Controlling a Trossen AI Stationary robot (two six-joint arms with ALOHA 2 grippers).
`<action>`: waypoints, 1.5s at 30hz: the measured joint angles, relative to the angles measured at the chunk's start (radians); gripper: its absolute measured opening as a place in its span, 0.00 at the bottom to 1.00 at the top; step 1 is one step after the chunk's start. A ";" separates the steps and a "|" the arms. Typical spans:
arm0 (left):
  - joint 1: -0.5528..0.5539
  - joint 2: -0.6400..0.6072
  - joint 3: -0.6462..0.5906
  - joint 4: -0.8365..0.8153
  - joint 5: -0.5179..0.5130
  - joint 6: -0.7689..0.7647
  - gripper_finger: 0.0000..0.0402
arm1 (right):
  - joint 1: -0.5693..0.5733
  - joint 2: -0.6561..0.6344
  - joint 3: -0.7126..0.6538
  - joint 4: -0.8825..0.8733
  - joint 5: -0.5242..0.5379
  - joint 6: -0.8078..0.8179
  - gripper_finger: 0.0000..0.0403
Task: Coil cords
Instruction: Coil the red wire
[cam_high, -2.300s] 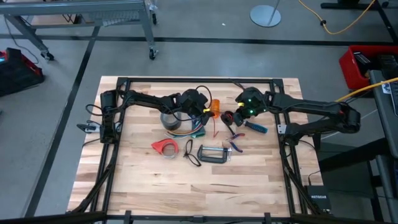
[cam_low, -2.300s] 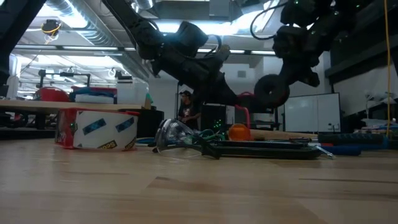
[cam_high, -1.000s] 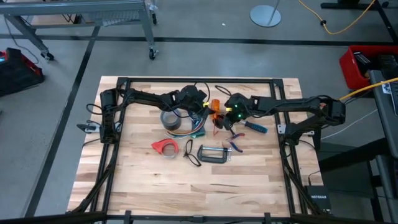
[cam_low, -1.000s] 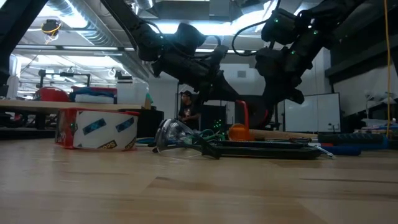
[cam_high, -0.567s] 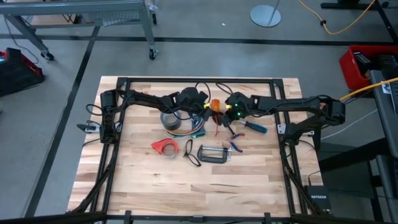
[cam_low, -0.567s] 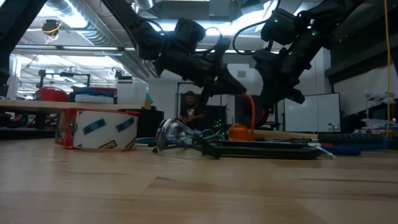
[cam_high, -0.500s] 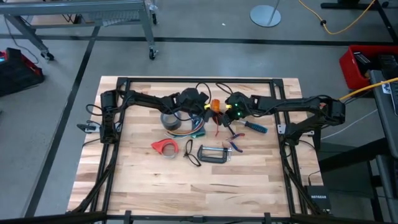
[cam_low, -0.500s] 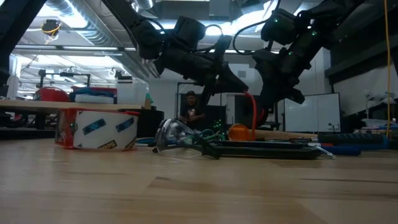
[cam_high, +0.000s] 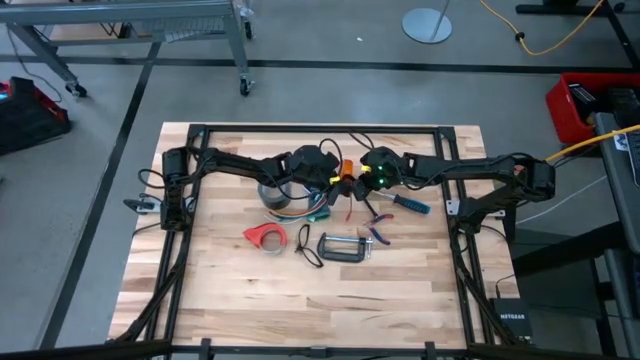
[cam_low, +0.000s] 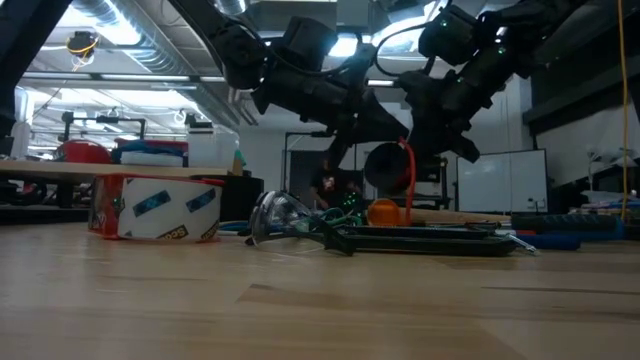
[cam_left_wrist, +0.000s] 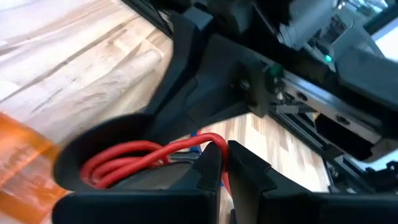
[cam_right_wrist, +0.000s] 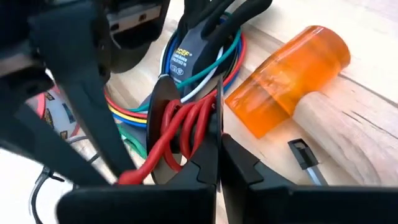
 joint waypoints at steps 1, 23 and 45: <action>-0.004 0.000 0.000 -0.003 0.000 0.007 0.04 | 0.000 0.000 0.000 0.001 0.004 0.000 0.01; -0.071 0.000 0.003 -0.089 0.023 0.149 0.28 | -0.002 0.001 0.000 0.129 0.054 0.010 0.01; -0.085 0.000 0.002 -0.246 -0.009 0.130 0.03 | -0.028 -0.127 0.000 0.124 0.080 -0.051 0.01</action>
